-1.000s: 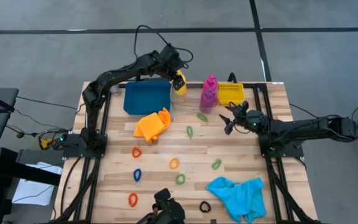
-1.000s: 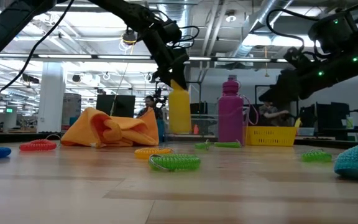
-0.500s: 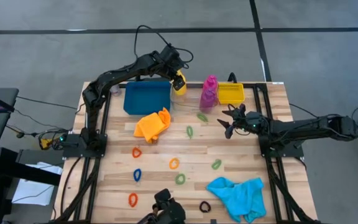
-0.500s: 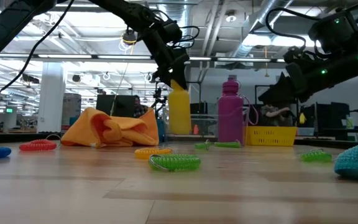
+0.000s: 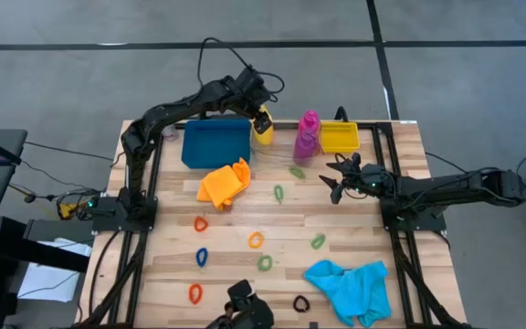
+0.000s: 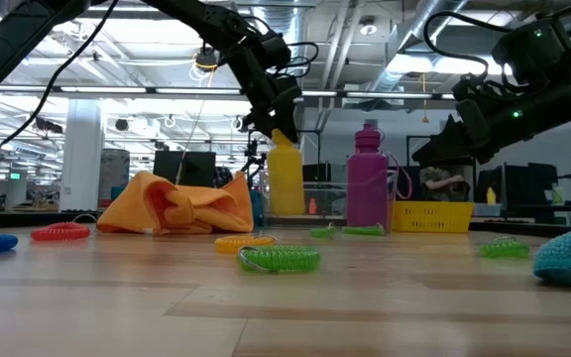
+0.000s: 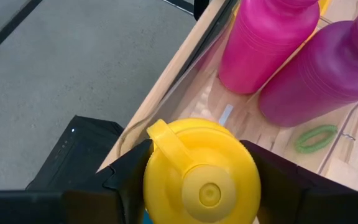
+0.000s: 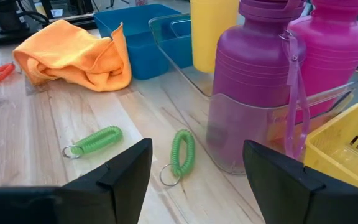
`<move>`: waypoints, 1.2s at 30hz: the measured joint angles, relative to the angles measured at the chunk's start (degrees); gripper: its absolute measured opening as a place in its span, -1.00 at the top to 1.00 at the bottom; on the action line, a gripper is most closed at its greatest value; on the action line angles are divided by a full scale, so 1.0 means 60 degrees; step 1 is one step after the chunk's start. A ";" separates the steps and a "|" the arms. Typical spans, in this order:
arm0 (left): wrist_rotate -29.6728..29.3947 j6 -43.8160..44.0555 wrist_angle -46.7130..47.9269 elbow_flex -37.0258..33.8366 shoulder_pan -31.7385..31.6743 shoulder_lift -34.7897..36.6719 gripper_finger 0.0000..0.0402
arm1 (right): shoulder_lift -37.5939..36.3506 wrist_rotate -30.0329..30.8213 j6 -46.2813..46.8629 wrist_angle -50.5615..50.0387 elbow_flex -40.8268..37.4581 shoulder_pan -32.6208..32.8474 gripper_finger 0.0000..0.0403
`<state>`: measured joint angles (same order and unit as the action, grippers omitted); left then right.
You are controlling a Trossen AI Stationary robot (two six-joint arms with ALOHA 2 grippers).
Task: Pick & Place Sports Items
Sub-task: Put the yellow tumbler into the transparent bin
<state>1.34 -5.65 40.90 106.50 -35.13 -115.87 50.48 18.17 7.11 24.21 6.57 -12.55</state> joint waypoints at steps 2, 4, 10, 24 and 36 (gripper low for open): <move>-0.0003 0.0000 -0.0273 -0.0238 0.0015 0.0000 -0.14 | 0.0000 0.0008 0.0000 0.0000 0.0000 0.0000 -0.21; -0.0004 0.0000 -0.0410 -0.0439 0.0015 -0.0004 -0.19 | 0.0000 0.0006 0.0000 0.0000 0.0000 0.0000 -0.21; -0.0007 0.0004 -0.0974 -0.1039 0.0015 0.0012 -0.23 | 0.0000 0.0007 0.0000 0.0000 0.0000 0.0002 -0.21; -0.0226 -0.0005 -0.1191 -0.1107 0.0113 0.0204 -0.11 | 0.0000 0.0033 -0.0004 -0.0004 0.0000 0.0002 -0.21; -0.0270 -0.0007 -0.0758 -0.1107 0.0266 0.0772 -0.11 | 0.0000 0.0041 -0.0004 -0.0007 0.0000 0.0000 -0.21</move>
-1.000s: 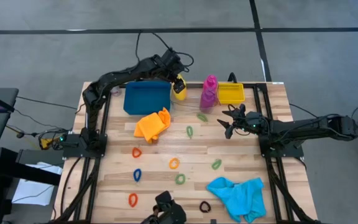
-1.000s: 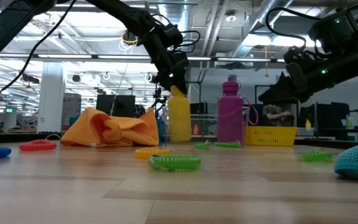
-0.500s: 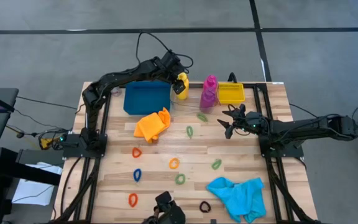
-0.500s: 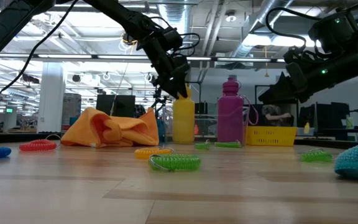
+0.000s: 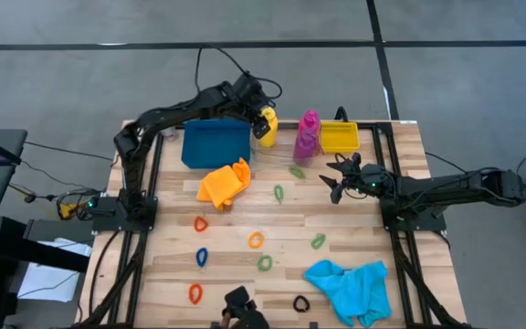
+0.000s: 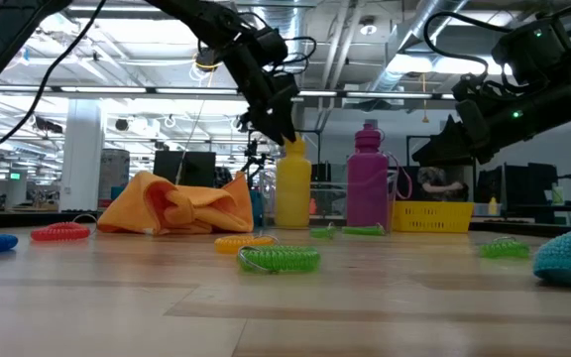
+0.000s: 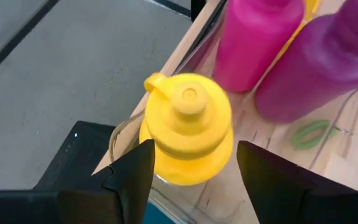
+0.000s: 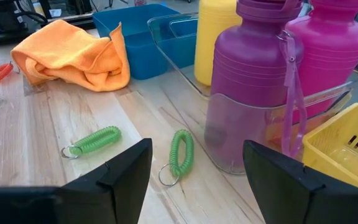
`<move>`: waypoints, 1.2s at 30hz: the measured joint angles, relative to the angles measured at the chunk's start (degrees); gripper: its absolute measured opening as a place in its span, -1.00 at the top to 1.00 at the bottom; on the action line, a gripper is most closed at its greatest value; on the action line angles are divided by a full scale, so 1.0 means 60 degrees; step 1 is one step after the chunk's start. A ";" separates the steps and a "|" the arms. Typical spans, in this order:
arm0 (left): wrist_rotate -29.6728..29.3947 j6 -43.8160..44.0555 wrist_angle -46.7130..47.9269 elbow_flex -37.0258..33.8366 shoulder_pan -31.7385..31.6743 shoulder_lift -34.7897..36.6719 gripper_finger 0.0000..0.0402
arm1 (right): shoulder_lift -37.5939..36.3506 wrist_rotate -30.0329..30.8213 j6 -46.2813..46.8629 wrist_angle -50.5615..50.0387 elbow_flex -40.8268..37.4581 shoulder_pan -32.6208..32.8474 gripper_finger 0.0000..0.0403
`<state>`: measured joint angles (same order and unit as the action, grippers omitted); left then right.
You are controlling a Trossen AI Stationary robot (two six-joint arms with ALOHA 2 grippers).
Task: Pick & Place Sports Items
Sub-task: Put the yellow tumbler into the transparent bin, then adjust the transparent bin to align with the other bins
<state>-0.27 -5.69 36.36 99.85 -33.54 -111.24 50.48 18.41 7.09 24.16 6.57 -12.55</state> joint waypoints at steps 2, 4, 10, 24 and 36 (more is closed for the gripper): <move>-0.0007 -0.0004 0.0068 0.0000 0.0027 0.0131 -0.11 | 0.0000 0.0000 0.0002 0.0000 0.0000 0.0000 -0.21; -0.0037 -0.0004 0.0165 0.0000 0.0069 0.0246 -0.10 | 0.0000 0.0000 0.0000 -0.0004 0.0000 0.0002 -0.21; 0.0145 0.0075 0.0145 0.0000 0.0447 0.0432 -0.08 | 0.0000 -0.0004 0.0000 -0.0004 0.0000 0.0000 -0.21; 0.1515 -0.1383 -0.3548 -0.2523 0.2785 0.0409 0.26 | 0.0000 -0.0004 0.0000 -0.0002 0.0000 0.0002 -0.21; 0.0831 -0.1432 -0.9049 -0.5131 0.3568 0.0409 0.96 | -0.0002 -0.0031 0.0113 0.0000 0.0000 0.0000 -0.21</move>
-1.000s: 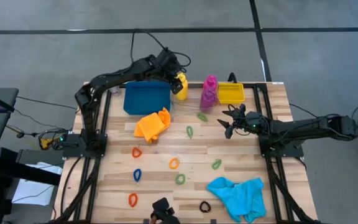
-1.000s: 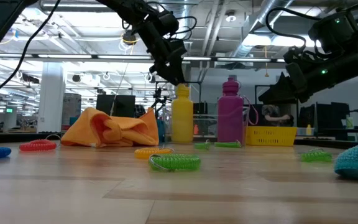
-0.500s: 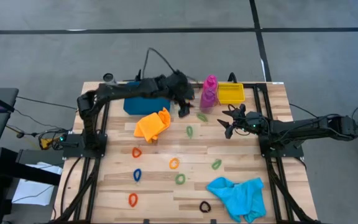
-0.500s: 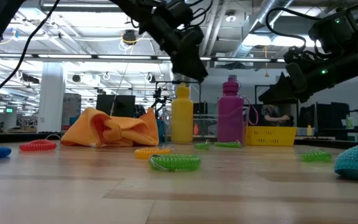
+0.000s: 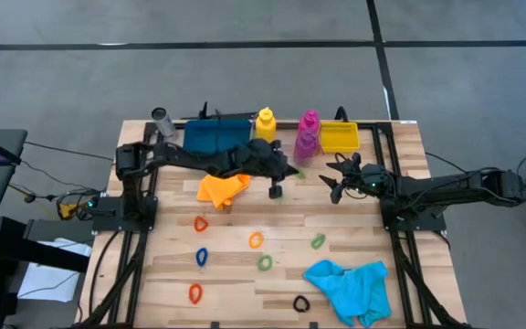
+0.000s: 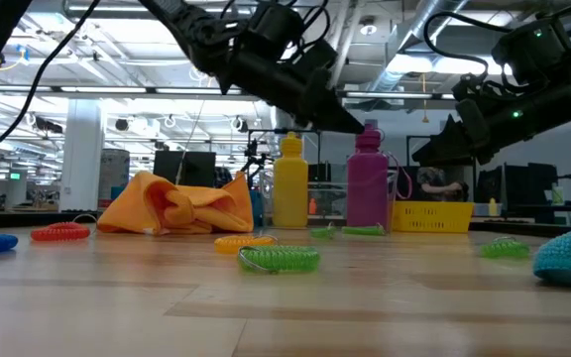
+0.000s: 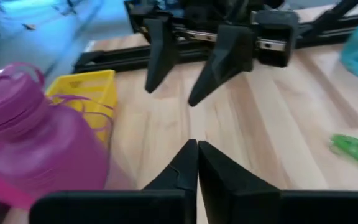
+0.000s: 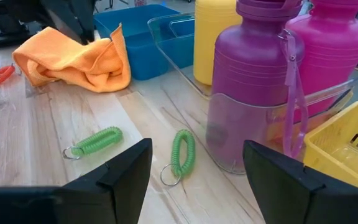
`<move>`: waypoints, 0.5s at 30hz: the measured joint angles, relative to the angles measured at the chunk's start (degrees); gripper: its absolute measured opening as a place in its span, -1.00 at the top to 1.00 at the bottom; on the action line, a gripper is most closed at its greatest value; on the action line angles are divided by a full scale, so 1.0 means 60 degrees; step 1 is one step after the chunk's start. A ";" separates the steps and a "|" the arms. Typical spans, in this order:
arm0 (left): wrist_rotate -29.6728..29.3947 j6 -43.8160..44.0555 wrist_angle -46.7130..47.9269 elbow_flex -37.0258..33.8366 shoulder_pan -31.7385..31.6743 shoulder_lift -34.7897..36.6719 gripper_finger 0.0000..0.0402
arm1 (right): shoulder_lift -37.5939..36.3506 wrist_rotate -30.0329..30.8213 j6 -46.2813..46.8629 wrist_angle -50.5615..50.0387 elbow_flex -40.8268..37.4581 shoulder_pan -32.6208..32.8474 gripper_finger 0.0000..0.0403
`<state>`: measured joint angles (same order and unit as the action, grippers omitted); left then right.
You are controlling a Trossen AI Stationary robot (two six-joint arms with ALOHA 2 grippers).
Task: Pick & Place Sports Items
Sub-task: Adjust the transparent bin to align with the other bins
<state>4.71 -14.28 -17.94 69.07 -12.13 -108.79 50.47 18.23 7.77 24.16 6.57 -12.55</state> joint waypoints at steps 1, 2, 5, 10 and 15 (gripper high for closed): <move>-0.0136 0.0006 -0.0209 -0.0131 0.0030 0.0000 0.97 | 0.0002 0.0001 0.0000 0.0000 0.0000 0.0002 -0.21; -0.0218 0.0047 -0.0355 -0.0250 0.0046 0.0000 0.98 | -0.0001 -0.0002 0.0000 0.0000 0.0000 0.0000 -0.21; -0.0238 0.0382 -0.0837 -0.0462 0.0050 -0.0125 0.99 | -0.0001 -0.0002 -0.0001 0.0000 0.0000 -0.0002 -0.21; -0.0278 0.0911 -0.1777 -0.0486 0.0096 -0.0992 1.00 | -0.0002 0.0002 -0.0004 0.0010 0.0000 0.0002 -0.21; -0.1247 0.1215 -0.2667 -0.0344 0.0097 -0.1772 1.00 | -0.0002 0.0005 -0.0070 0.0011 0.0000 0.0002 -0.21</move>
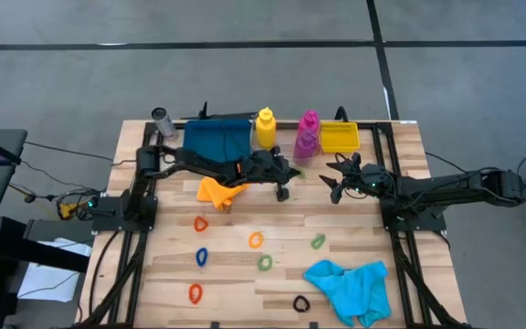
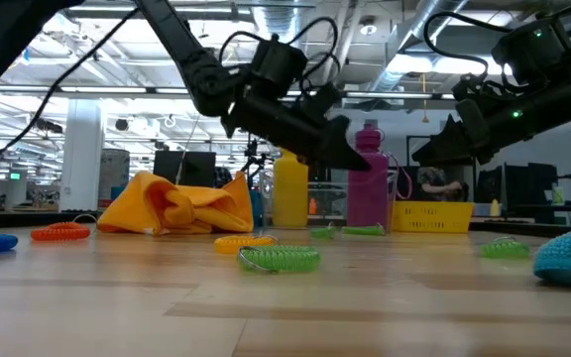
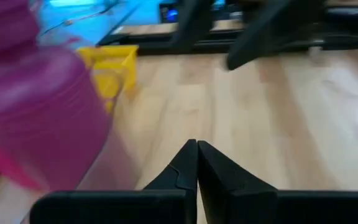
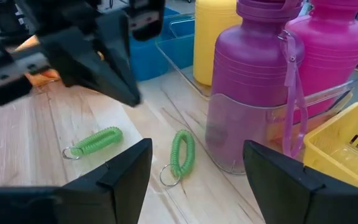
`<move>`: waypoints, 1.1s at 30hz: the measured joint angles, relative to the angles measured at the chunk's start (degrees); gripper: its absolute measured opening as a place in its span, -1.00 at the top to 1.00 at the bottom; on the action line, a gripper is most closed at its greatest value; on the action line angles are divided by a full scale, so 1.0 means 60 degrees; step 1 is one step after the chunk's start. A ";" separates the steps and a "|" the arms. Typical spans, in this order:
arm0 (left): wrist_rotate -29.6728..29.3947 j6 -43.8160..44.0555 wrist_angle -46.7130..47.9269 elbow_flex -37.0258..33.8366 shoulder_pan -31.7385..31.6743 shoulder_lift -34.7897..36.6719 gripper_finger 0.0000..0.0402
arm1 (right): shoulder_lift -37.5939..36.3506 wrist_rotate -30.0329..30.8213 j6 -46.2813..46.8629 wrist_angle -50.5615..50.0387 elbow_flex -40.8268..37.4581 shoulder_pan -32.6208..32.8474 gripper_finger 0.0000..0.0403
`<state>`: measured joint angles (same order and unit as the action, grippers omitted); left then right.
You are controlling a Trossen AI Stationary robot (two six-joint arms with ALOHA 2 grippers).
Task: Pick & Place Sports Items
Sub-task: Adjust the transparent bin to align with the other bins
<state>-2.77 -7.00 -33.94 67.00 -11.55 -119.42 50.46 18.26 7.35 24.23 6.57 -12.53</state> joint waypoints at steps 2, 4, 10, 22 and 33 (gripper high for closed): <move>-0.0156 0.0296 -0.0006 0.0187 -0.0021 -0.0270 1.00 | 0.0000 0.0004 -0.0003 0.0000 0.0000 -0.0002 -0.21; -0.0208 0.0524 -0.0012 0.0426 -0.0025 -0.0589 1.00 | 0.0000 0.0004 -0.0024 0.0000 0.0000 0.0000 -0.21; -0.1197 0.0627 -0.0142 0.1227 0.0010 -0.1411 1.00 | 0.0000 0.0018 -0.0043 -0.0004 0.0000 0.0000 -0.21; -0.3232 0.0781 0.0069 0.1858 -0.0167 -0.1765 1.00 | 0.0000 0.0022 -0.0043 -0.0007 0.0000 0.0000 -0.21; -0.3403 0.0771 0.0103 0.1854 -0.0328 -0.1765 1.00 | 0.0000 0.0022 -0.0043 -0.0007 0.0000 0.0000 -0.21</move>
<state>-23.18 -2.37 -33.32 78.13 -13.52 -130.02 50.46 18.39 7.09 24.18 6.57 -12.54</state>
